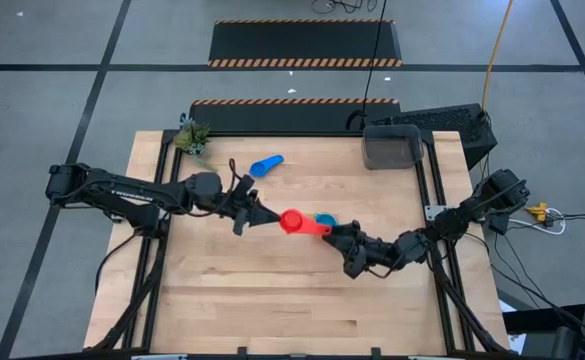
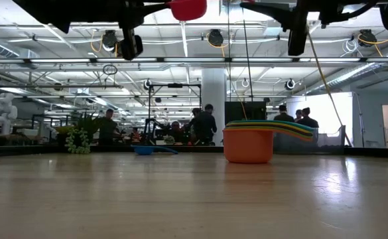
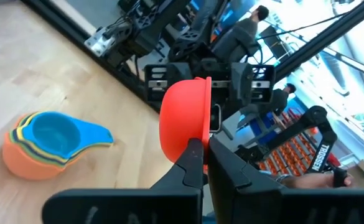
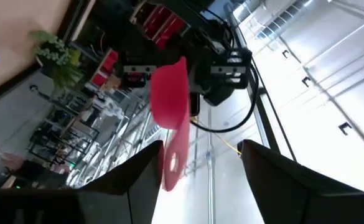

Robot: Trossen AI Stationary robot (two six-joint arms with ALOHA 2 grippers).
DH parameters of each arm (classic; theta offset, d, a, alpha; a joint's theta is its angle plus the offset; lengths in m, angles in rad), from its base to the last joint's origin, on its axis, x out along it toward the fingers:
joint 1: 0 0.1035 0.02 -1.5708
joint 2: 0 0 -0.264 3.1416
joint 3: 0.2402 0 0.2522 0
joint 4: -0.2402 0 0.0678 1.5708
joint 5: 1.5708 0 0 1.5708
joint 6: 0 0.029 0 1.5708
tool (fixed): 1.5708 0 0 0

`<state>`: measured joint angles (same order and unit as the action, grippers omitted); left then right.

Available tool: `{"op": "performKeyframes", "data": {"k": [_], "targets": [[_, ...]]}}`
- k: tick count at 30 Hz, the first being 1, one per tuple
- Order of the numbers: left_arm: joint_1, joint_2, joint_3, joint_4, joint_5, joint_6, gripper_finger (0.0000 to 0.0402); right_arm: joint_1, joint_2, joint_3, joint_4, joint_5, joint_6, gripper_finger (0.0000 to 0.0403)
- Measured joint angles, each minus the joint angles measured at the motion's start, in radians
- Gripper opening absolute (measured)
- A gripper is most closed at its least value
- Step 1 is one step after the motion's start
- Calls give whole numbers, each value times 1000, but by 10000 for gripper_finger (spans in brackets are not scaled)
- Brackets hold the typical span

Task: Nest measuring cups in basket
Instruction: Stack the light red measuring cup on top of the light blue measuring cup

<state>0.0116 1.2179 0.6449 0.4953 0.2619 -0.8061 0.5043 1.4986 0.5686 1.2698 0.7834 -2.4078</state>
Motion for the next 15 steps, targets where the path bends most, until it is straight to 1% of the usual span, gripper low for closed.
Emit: {"op": "performKeyframes", "data": {"k": [11,15], "targets": [[0,0,0,17,0,29,9,-8,0,0,6,-33,-37,208],[0,0,0,17,0,28,5,-7,0,0,-3,-33,-42,183]]}}
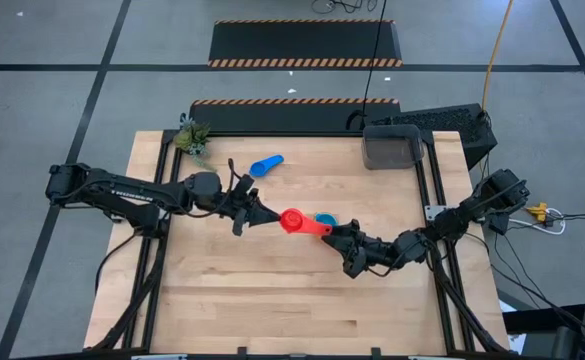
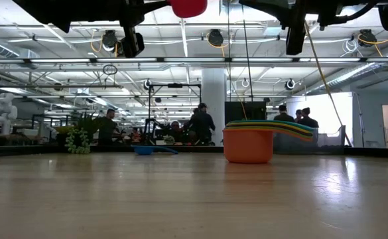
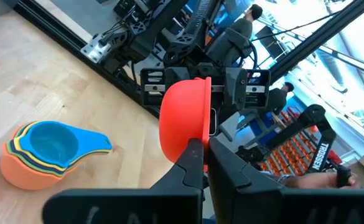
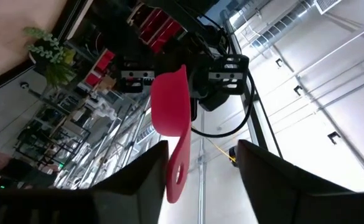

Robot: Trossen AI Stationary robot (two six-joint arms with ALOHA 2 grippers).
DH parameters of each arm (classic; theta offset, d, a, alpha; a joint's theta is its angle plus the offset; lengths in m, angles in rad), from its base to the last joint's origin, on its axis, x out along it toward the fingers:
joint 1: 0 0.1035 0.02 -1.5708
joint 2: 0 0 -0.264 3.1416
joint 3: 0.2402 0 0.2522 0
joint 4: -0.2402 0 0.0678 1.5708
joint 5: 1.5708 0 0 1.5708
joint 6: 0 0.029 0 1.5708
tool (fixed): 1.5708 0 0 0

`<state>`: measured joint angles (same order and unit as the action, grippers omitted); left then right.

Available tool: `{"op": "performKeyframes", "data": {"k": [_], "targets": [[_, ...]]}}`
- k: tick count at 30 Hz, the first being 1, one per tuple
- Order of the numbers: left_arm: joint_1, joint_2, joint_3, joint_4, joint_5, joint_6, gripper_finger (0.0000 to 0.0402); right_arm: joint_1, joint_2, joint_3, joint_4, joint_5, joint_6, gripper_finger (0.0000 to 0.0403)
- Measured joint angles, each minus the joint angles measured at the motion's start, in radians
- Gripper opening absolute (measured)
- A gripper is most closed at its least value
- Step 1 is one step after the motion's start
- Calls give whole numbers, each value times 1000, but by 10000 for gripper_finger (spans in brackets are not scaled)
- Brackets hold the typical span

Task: Nest measuring cups in basket
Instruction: Stack the light red measuring cup on top of the light blue measuring cup

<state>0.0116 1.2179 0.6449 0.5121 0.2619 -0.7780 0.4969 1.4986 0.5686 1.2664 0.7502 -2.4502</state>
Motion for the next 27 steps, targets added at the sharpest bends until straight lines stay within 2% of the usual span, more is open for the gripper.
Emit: {"op": "performKeyframes", "data": {"k": [12,18,21,24,27], "targets": [[0,0,0,-9,0,-4,17,0,0,0,-29,5,-9,13],[0,0,0,1,-2,61,19,0,0,0,-26,18,6,3],[0,0,0,7,-39,111,32,1,0,0,-25,55,27,2],[-6,-4,0,7,-92,184,71,14,0,0,-20,92,60,1],[-9,-11,0,23,-146,246,129,31,-1,-1,-21,132,105,1]]}}
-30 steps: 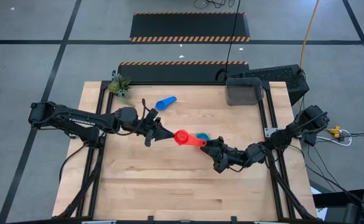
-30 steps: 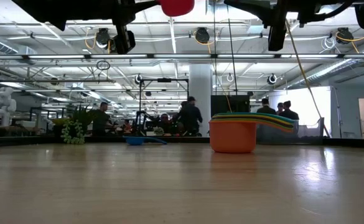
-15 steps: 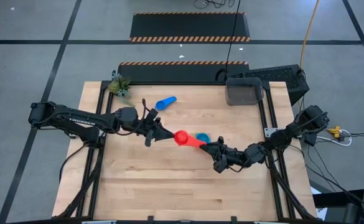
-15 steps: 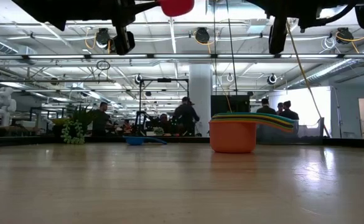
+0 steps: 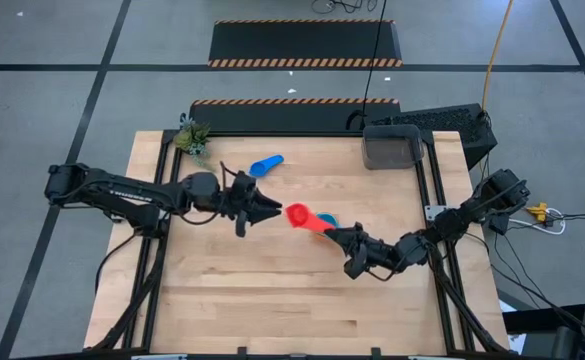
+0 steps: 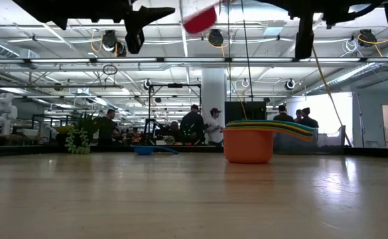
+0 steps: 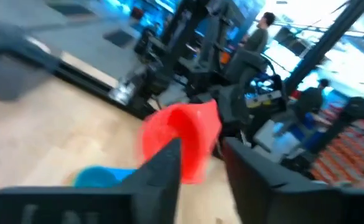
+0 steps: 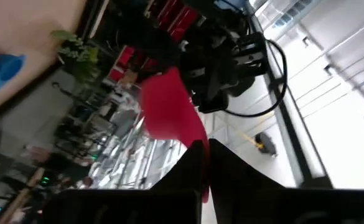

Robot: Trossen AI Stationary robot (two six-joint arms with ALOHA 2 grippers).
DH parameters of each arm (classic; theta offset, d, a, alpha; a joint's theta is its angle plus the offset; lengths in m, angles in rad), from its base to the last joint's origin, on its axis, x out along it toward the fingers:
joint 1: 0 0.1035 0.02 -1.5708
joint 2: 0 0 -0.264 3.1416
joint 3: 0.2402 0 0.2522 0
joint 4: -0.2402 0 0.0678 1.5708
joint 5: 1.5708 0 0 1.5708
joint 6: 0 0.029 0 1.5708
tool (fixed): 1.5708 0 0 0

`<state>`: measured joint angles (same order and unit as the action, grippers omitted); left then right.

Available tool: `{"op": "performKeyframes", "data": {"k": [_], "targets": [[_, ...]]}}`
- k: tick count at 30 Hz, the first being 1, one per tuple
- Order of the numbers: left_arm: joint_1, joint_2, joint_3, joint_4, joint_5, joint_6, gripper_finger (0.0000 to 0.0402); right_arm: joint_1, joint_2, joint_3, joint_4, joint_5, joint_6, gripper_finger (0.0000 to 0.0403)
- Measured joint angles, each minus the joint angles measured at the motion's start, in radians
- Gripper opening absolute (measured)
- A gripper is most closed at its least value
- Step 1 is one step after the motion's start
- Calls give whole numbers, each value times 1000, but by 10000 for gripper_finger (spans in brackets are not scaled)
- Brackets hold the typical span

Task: Nest measuring cups in basket
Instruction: Stack the light red measuring cup on top of the light blue measuring cup

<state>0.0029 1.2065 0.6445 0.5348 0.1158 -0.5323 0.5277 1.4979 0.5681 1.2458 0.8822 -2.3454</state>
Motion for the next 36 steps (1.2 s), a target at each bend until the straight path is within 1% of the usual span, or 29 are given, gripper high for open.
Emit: {"op": "performKeyframes", "data": {"k": [3,5,8,10,13,16,18,22,27,31,33,34,36], "targets": [[2,-12,0,3,-56,57,191,12,0,0,6,34,67,1],[3,-20,0,6,-82,99,225,19,0,0,7,55,136,1],[3,-33,0,38,-120,142,259,24,0,0,7,67,267,0],[3,-51,0,28,-147,169,271,30,0,0,3,84,378,0],[-2,-64,1,55,-199,215,274,40,0,0,-48,96,556,0],[-14,-84,-1,47,-258,262,270,61,0,0,-96,120,689,0],[-23,-85,0,45,-294,282,264,83,0,0,-123,155,772,0],[-47,-84,0,41,-340,307,250,149,0,0,-123,241,946,0],[-73,-78,0,-6,-408,310,238,220,-3,8,-102,248,1198,0],[-86,-78,0,-9,-431,310,237,235,-7,22,-102,213,1449,0],[-93,-78,0,-3,-434,310,237,244,-7,32,-120,217,1507,0],[-97,-78,0,-1,-434,310,237,249,-8,39,-137,237,1506,0],[-105,-78,0,-2,-434,310,237,265,-7,58,-180,315,1449,0]]}}
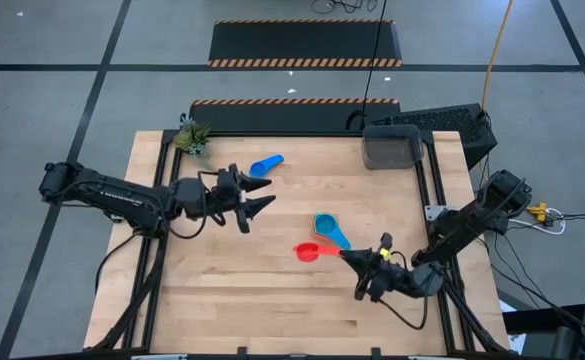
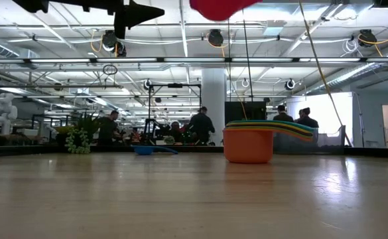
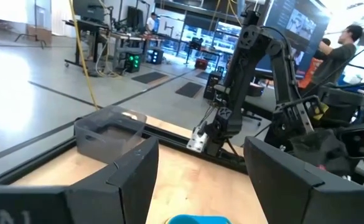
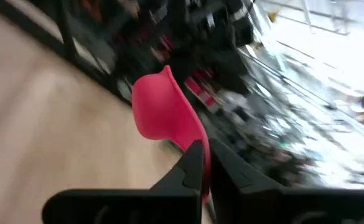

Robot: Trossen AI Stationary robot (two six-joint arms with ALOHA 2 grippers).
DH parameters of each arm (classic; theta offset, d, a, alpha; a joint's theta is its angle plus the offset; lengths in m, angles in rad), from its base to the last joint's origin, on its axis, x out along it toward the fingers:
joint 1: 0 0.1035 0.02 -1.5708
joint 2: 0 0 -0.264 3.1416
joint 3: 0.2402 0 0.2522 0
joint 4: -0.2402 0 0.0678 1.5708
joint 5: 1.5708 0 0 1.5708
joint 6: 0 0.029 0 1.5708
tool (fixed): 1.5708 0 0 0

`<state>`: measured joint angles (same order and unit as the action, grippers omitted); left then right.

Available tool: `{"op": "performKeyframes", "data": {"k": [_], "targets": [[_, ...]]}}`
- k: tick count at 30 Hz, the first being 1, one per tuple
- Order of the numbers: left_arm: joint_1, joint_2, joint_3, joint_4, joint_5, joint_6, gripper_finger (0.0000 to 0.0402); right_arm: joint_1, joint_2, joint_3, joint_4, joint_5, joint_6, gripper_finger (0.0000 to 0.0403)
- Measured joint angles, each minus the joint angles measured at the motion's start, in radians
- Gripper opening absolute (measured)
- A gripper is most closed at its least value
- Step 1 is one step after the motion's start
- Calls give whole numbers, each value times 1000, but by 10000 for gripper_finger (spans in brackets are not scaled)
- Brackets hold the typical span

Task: Nest measuring cups in basket
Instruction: Stack the light red measuring cup on top of the light blue measuring cup

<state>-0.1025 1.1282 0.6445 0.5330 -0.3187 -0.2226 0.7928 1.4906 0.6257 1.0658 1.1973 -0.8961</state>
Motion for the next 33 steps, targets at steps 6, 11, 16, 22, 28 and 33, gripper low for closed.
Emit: {"op": "performKeyframes", "data": {"k": [6,11,16,22,28,33], "targets": [[-29,0,0,0,-28,3,237,71,-5,30,-49,159,-98,0],[-35,0,0,1,-50,4,237,81,-6,31,-235,191,-36,0],[-38,0,0,-13,-50,3,237,80,-131,31,-621,190,33,0],[-38,0,0,-12,-50,3,237,57,-363,18,-826,277,156,0],[-38,0,0,-5,-50,7,237,53,-341,-21,-817,354,361,0],[-38,0,0,-6,-50,6,237,53,-195,-21,-514,373,214,0]]}}
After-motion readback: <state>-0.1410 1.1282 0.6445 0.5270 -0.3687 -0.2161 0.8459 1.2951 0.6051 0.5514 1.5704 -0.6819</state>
